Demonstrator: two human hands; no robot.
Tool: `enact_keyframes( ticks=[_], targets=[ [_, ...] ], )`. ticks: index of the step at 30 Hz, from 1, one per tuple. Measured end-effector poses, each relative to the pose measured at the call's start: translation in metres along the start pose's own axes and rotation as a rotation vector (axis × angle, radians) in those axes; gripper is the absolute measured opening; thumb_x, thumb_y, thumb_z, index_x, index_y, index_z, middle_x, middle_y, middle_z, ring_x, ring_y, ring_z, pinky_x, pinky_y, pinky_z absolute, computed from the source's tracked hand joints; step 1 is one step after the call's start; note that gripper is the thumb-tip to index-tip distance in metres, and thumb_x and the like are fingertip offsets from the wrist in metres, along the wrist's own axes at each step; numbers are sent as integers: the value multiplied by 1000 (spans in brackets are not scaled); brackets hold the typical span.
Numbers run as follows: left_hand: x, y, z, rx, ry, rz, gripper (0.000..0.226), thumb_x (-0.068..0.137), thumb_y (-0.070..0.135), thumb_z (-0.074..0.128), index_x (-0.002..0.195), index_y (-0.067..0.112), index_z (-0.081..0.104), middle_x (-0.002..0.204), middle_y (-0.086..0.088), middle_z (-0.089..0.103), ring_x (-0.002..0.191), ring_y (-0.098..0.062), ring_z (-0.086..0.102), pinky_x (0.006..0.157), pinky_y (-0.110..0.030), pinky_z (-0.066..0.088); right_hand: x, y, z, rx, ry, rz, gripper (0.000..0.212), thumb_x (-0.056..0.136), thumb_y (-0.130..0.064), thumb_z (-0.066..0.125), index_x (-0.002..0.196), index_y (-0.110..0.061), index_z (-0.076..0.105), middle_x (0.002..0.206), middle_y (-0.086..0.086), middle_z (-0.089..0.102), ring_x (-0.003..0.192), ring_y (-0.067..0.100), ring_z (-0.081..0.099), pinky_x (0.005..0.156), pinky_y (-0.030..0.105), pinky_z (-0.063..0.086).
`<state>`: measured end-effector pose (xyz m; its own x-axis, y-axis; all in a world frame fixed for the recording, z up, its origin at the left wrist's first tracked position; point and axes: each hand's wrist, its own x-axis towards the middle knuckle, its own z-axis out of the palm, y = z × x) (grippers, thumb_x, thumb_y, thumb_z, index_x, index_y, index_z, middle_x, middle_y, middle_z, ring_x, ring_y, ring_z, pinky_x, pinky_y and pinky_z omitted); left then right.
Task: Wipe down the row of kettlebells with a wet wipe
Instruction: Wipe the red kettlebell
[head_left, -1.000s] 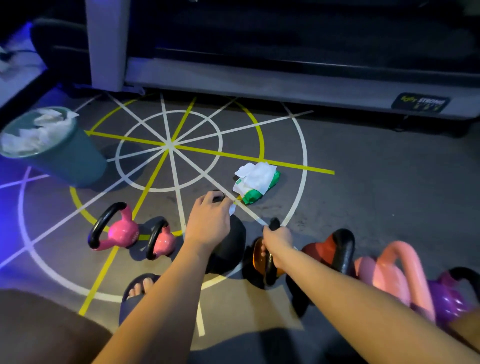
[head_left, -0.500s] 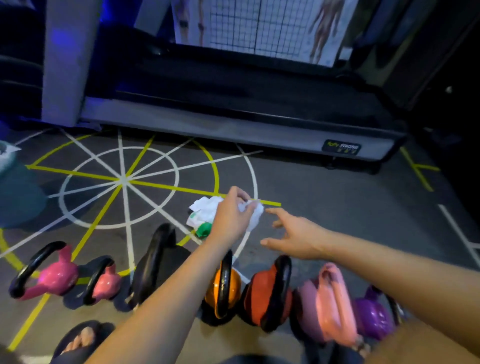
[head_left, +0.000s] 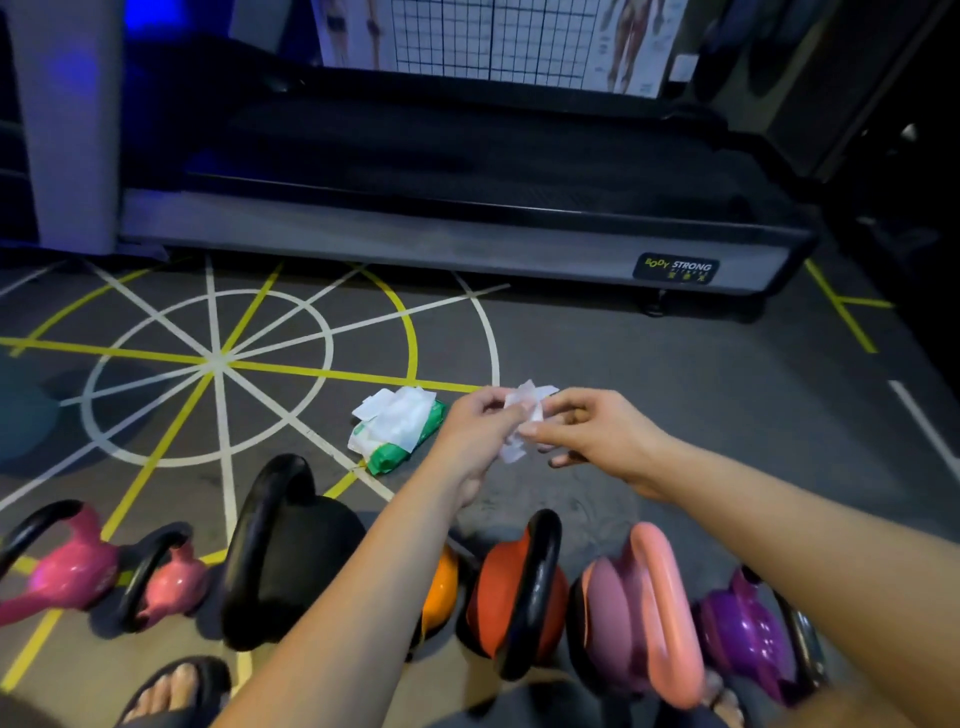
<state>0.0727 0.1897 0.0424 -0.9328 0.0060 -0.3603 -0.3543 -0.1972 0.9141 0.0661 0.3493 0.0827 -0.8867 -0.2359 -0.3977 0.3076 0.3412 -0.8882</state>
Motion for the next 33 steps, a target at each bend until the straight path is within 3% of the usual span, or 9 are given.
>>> enact_keyframes(
  ticks=[4, 8, 13, 18, 21, 25, 28, 30, 33],
  targets=[
    [-2, -3, 1, -22, -107, -12, 16, 97, 11, 64, 109, 2, 68, 93, -11, 69, 86, -23, 64, 84, -39, 56, 12, 4, -14, -114, 126, -28, 12, 86, -12, 77, 89, -7, 67, 77, 10, 68, 67, 14, 63, 69, 35, 58],
    [-4, -8, -12, 68, -285, 33, 30, 94, -1, 65, 123, 5, 65, 101, -9, 74, 95, -22, 70, 94, -43, 56, 16, 4, -21, -141, 125, -16, 14, 93, -16, 70, 94, -2, 70, 73, 7, 71, 62, 14, 64, 71, 38, 60],
    [-7, -14, -9, 126, -139, 87, 15, 93, 5, 70, 108, 3, 72, 90, -9, 73, 81, -18, 70, 77, -30, 56, 14, 5, -18, -149, 43, -18, 17, 97, -23, 65, 108, -11, 68, 77, 10, 67, 65, 16, 63, 76, 45, 61],
    [-5, -16, -13, 190, -96, 78, 9, 91, 13, 74, 98, 7, 74, 85, -8, 72, 80, -17, 68, 73, -30, 53, 9, 5, -21, -16, -249, 17, 30, 90, -32, 72, 115, -15, 71, 82, 5, 62, 74, 16, 60, 75, 31, 58],
    [-8, -18, -10, 220, -133, 72, 12, 90, 14, 76, 99, 7, 73, 86, -9, 72, 78, -16, 66, 68, -26, 53, 10, 10, -25, -123, -153, -52, 18, 90, -17, 73, 105, -7, 74, 82, 6, 71, 70, 14, 62, 71, 29, 57],
    [-9, -42, 10, 305, 48, -68, 28, 96, 31, 69, 113, 11, 60, 92, -7, 69, 75, -16, 66, 64, -28, 52, 16, 21, -34, -307, 135, 10, 10, 89, -27, 75, 89, -17, 74, 88, 11, 73, 72, 17, 60, 71, 42, 58],
    [-15, -88, 17, 800, 32, -195, 67, 84, 59, 73, 126, 10, 54, 119, 3, 65, 113, -21, 64, 92, -28, 49, 12, 30, -44, -487, 235, 64, 14, 89, -31, 73, 88, -17, 71, 87, 9, 70, 68, 19, 58, 61, 29, 45],
    [-27, -118, 24, 898, -13, -274, 81, 80, 68, 71, 130, 5, 57, 129, -8, 66, 124, -28, 59, 102, -31, 46, 6, 34, -46, -553, 226, 62, 12, 90, -29, 70, 92, -18, 71, 84, 5, 69, 70, 22, 64, 58, 27, 44],
    [-45, -140, 38, 760, 78, -274, 60, 88, 56, 66, 123, 8, 60, 113, -14, 72, 107, -31, 69, 91, -39, 55, -4, 44, -38, -630, 198, 2, 18, 90, -23, 69, 108, -22, 72, 96, -2, 66, 82, 17, 62, 67, 23, 43]
  ],
)
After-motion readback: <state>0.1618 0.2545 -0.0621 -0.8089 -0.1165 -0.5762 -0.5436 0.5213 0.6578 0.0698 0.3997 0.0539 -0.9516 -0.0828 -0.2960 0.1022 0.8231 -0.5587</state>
